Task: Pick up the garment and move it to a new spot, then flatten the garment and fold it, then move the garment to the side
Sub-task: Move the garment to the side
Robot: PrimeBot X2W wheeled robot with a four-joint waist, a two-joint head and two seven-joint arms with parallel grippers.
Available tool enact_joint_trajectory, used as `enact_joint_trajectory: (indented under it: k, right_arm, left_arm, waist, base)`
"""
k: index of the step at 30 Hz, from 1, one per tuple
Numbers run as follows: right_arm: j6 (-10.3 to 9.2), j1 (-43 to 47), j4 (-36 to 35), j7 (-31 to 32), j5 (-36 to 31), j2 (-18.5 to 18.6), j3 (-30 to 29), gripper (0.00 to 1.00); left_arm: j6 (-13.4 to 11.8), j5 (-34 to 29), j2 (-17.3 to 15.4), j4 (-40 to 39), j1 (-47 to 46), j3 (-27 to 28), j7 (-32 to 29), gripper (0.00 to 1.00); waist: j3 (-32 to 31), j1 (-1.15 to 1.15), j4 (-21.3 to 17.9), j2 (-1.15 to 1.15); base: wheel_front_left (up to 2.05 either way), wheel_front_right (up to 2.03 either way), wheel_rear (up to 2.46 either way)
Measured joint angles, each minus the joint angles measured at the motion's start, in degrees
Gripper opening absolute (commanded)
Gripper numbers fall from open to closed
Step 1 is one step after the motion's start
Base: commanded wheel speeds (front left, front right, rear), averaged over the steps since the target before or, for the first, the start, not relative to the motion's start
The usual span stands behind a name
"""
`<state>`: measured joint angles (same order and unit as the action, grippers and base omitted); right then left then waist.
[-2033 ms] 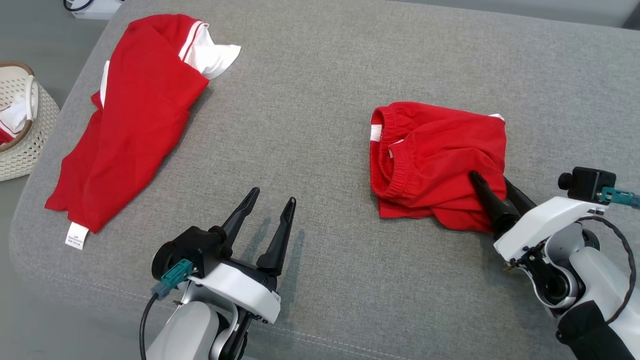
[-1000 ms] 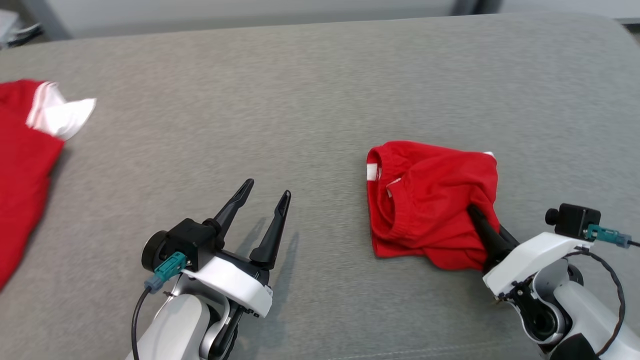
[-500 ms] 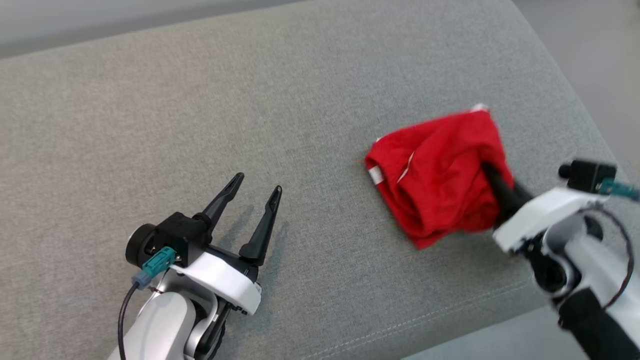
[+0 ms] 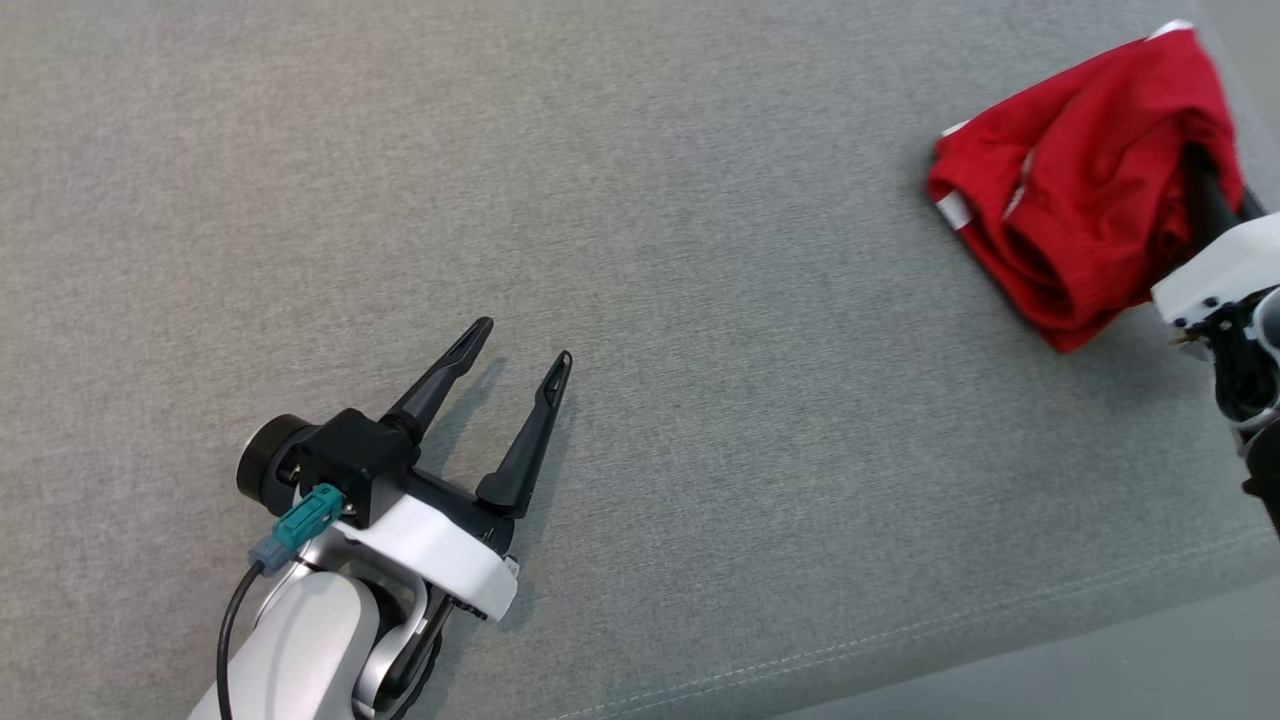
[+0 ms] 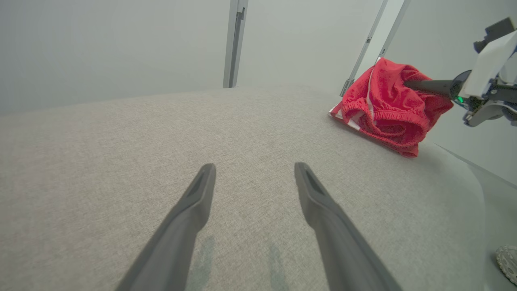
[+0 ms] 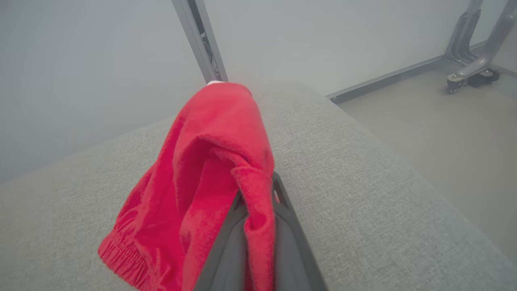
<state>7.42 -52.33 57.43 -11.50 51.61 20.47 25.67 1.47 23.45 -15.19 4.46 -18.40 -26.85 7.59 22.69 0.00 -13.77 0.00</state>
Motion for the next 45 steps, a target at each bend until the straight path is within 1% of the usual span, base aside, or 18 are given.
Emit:
enact_joint_trajectory:
  k: [5, 6, 7, 8, 13, 17, 19, 23, 28, 31, 38, 43, 45]
  right_arm:
    - [0.00, -2.7, 5.9, -0.2, -1.6, 0.3, -1.3, 0.00]
    - [0.00, -2.7, 6.8, -0.2, -1.6, 0.2, -1.6, 0.12]
    - [0.00, -2.7, 7.4, -0.2, -1.6, -0.1, -1.8, 0.46]
    - [0.00, -2.7, 8.0, -0.2, -1.7, -0.2, -1.8, 1.00]
    - [0.00, -2.8, 8.6, -1.3, -3.2, 0.4, -1.3, 1.00]
    - [0.00, -2.8, 8.7, -2.2, -5.6, 3.2, -1.0, 1.00]
    - [0.00, -2.2, 7.9, -2.4, -6.1, 4.3, -1.2, 1.00]
    - [0.00, 0.9, 2.5, -2.7, -7.9, 5.2, -2.1, 1.00]
    - [0.00, 7.5, -6.0, -2.7, -11.0, 5.4, -6.6, 1.00]
    - [0.00, 12.3, -11.3, -2.7, -13.7, 4.3, -9.9, 1.00]
    - [0.00, 21.9, -22.5, -2.7, -21.7, -1.1, -17.1, 1.00]
    - [0.00, 27.0, -28.0, -2.7, -27.6, -5.1, -19.1, 1.00]
    - [0.00, 28.6, -29.9, -2.7, -28.9, -6.6, -19.5, 1.00]
  left_arm:
    - [0.0, 0.0, -0.2, -0.2, -0.5, -0.1, 0.0, 1.00]
    - [0.0, 0.0, -0.2, -0.2, -0.5, -0.2, 0.0, 1.00]
    - [0.0, 0.0, -0.1, -0.1, -0.6, -0.2, 0.0, 1.00]
    - [0.0, 0.0, -0.1, -0.1, -0.6, -0.2, 0.0, 1.00]
    - [0.0, 0.1, 0.3, 0.4, -0.6, -0.5, 0.6, 1.00]
    - [-0.1, 0.3, 1.5, 1.6, -0.6, -0.7, 1.5, 1.00]
    - [-0.6, 0.4, 1.8, 2.3, -0.6, -0.7, 2.2, 1.00]
    - [-1.6, 0.9, 2.4, 4.6, -0.5, -0.2, 3.6, 1.00]
    - [-2.5, 1.6, 3.7, 7.2, 0.8, 0.4, 4.6, 1.00]
    - [-3.1, 1.9, 3.6, 8.5, 1.6, 1.3, 5.3, 1.00]
    - [-4.6, 2.2, 3.6, 11.1, 3.1, 3.6, 6.2, 1.00]
    - [-5.3, 2.5, 3.4, 12.5, 4.6, 6.2, 6.6, 1.00]
    - [-5.6, 2.6, 3.3, 12.8, 5.4, 7.4, 6.7, 1.00]
  waist:
    - [1.0, 0.00, 1.9, 0.00]
    - [1.0, 0.00, 2.2, 0.00]
    - [1.0, 0.00, 2.4, 0.00]
    - [0.9, 0.00, 2.5, 0.00]
    - [-0.2, 0.00, 2.8, 0.00]
    - [-2.1, 0.00, 3.1, 0.00]
    - [-3.3, 0.00, 3.4, 0.00]
    - [-6.0, 0.00, 4.4, 0.00]
    - [-9.3, 0.00, 6.8, 0.00]
    - [-10.9, 0.00, 8.9, 0.00]
    - [-13.9, 0.00, 14.2, 0.00]
    - [-16.2, 0.00, 16.9, 0.00]
    - [-17.0, 0.00, 17.6, 0.00]
  base:
    - [0.00, 0.00, 0.00]
    - [0.00, 0.00, 0.00]
    - [0.00, 0.00, 0.00]
    - [0.00, 0.00, 0.00]
    - [0.00, 0.00, 0.00]
    - [0.00, 0.00, 0.00]
    - [0.00, 0.00, 0.00]
    - [0.00, 0.00, 0.00]
    - [0.00, 0.00, 0.00]
    - [0.00, 0.00, 0.00]
    - [0.00, 0.00, 0.00]
    - [0.00, 0.00, 0.00]
    - [0.00, 0.00, 0.00]
